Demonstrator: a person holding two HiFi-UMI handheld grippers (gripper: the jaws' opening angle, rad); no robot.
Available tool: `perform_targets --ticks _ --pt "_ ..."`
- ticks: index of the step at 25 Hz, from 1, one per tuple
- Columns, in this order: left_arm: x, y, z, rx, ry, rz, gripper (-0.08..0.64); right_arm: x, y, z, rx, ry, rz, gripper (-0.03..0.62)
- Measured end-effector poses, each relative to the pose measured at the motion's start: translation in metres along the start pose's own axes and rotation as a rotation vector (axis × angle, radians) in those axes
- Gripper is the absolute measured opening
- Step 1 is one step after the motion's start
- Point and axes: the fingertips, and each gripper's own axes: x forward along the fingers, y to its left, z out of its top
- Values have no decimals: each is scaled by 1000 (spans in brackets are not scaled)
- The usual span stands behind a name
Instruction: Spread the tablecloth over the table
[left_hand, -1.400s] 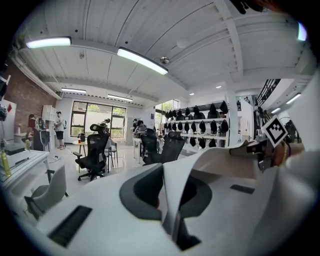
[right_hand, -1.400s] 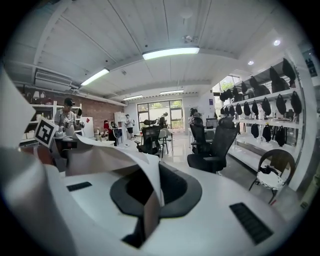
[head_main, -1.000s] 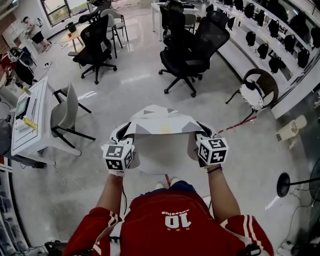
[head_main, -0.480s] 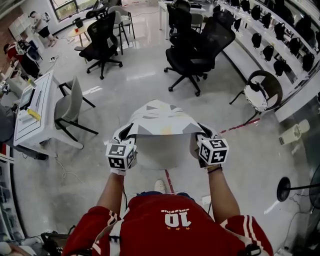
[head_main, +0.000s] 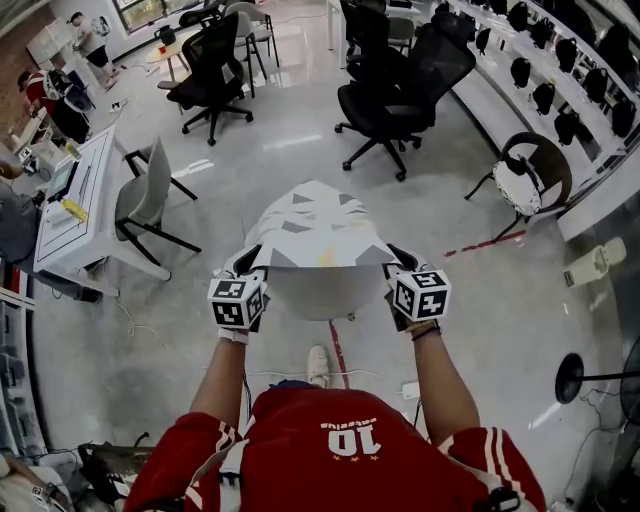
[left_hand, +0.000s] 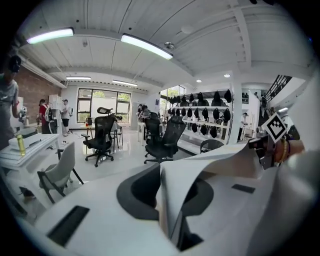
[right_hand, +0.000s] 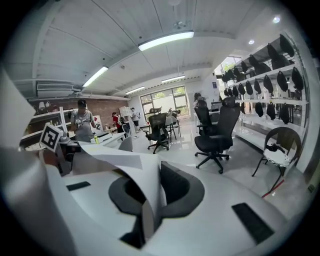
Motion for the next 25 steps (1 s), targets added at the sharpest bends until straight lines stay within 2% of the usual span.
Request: perform_targets --ticks 3,8,12,17,20,22,25 --pt "-5 -3 -11 -13 19 5 63 -6 -2 -13 -13 26 13 57" --pt "-18 -5 -27 47 68 25 128 -16 0 -24 -41 58 39 71" --pt "-31 -10 -42 70 107 30 147 -19 -2 -25 -15 52 35 71" --pt "-58 -6 -59 -12 116 -6 147 -17 3 -28 25 54 29 66" --pt "-75 -5 -68 -14 139 -15 147 -16 7 -33 26 60 35 63" --pt "-94 -5 -68 -4 131 -31 146 -15 10 -34 39 59 41 64" --pt "-128 3 -54 -11 57 -17 109 -15 14 -32 46 58 58 61"
